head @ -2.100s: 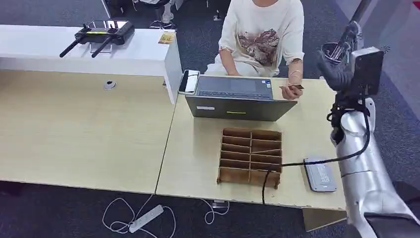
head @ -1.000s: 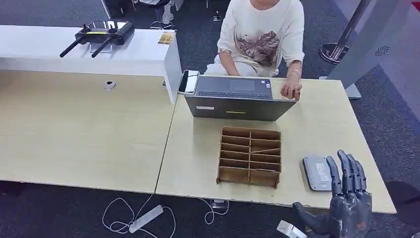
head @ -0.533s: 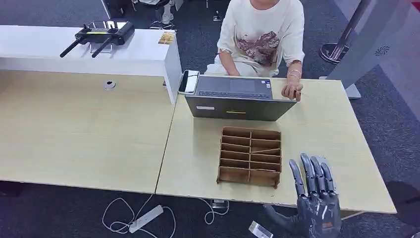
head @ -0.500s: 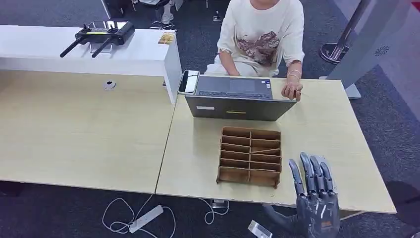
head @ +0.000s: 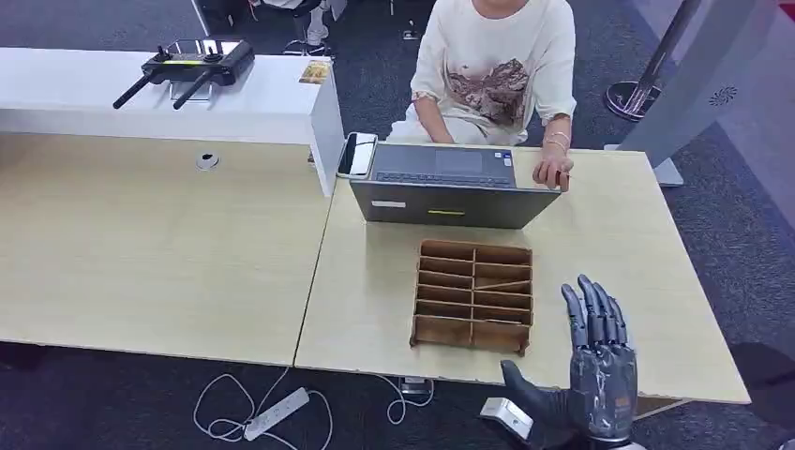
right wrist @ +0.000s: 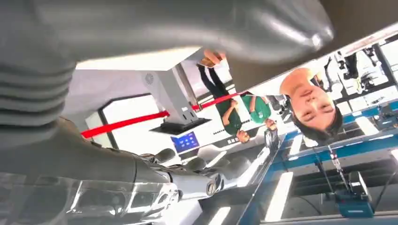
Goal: Pass the card to the sensor for recognition and then transmit it.
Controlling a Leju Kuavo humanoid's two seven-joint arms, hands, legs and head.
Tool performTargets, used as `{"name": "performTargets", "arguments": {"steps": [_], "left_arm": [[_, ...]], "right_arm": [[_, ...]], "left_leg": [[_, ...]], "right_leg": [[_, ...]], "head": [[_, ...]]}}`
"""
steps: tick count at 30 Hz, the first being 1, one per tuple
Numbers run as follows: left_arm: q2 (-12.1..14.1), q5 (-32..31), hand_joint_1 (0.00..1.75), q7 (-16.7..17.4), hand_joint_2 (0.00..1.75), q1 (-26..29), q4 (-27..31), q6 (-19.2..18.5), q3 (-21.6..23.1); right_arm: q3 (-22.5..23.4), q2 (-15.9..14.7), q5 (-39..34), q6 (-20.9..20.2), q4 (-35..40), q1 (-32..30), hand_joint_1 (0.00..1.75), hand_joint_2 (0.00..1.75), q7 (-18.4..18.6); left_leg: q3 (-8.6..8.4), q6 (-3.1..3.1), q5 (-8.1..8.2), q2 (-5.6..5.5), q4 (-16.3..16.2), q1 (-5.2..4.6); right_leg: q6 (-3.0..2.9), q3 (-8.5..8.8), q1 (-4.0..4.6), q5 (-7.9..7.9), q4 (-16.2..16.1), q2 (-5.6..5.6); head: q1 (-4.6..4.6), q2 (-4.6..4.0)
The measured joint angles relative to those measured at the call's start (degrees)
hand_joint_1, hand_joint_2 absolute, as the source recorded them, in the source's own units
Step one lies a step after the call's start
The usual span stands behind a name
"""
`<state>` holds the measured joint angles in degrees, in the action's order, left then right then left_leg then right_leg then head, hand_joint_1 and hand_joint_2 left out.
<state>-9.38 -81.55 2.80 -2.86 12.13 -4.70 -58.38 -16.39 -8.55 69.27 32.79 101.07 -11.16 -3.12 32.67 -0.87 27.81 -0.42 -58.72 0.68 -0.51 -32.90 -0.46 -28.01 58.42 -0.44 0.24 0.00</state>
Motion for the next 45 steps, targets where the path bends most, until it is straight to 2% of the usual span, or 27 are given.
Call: {"name": "performTargets", "arguments": {"steps": [10, 16, 22, 36, 45], "left_arm": [[0.02, -0.09, 0.0, 0.0, 1.75, -0.01, 0.0, 0.0, -0.11], [0.02, -0.2, 0.0, 0.0, 1.75, -0.01, 0.0, -0.02, -0.22], [0.04, -0.44, 0.0, 0.0, 1.75, -0.04, 0.0, -0.09, -0.24], [0.07, -1.09, 0.0, 0.0, 1.75, -0.28, 0.0, -0.5, -0.22], [0.07, -1.07, 0.0, 0.0, 1.75, -0.27, 0.0, -0.44, -0.24]], "right_arm": [[0.55, 0.31, 7.58, -1.99, 0.0, -0.01, 0.0, 1.75, 2.75], [0.41, 0.59, 10.84, -6.49, -0.66, 0.31, 0.0, 1.75, 5.07], [-0.35, 1.22, 16.25, -9.4, -2.77, 2.21, 0.0, 1.75, 9.18], [-1.38, 3.13, 15.69, -17.4, -4.96, 5.76, 0.0, 1.75, 11.87], [-1.05, 3.28, 14.7, -20.87, -5.01, 5.97, 0.0, 1.75, 12.54]], "left_leg": [[0.0, 0.0, 0.0, 0.0, 0.0, 0.0], [0.01, 0.0, 0.0, 0.0, 0.0, 0.0], [0.0, 0.0, -0.01, 0.01, 0.0, 0.0], [0.0, -0.01, -0.01, 0.01, 0.0, 0.0], [0.0, -0.01, -0.01, 0.01, 0.0, 0.0]], "right_leg": [[0.0, 0.0, 0.0, 0.0, 0.0, 0.0], [0.0, 0.0, 0.0, 0.0, 0.0, 0.0], [-0.01, 0.0, 0.0, 0.01, 0.01, 0.01], [-0.01, 0.0, 0.0, 0.01, 0.01, 0.01], [-0.01, 0.0, 0.01, 0.01, 0.01, 0.01]], "head": [[0.02, 0.0], [0.0, 0.0], [0.0, 0.0], [0.02, 0.0], [0.0, 0.0]]}}
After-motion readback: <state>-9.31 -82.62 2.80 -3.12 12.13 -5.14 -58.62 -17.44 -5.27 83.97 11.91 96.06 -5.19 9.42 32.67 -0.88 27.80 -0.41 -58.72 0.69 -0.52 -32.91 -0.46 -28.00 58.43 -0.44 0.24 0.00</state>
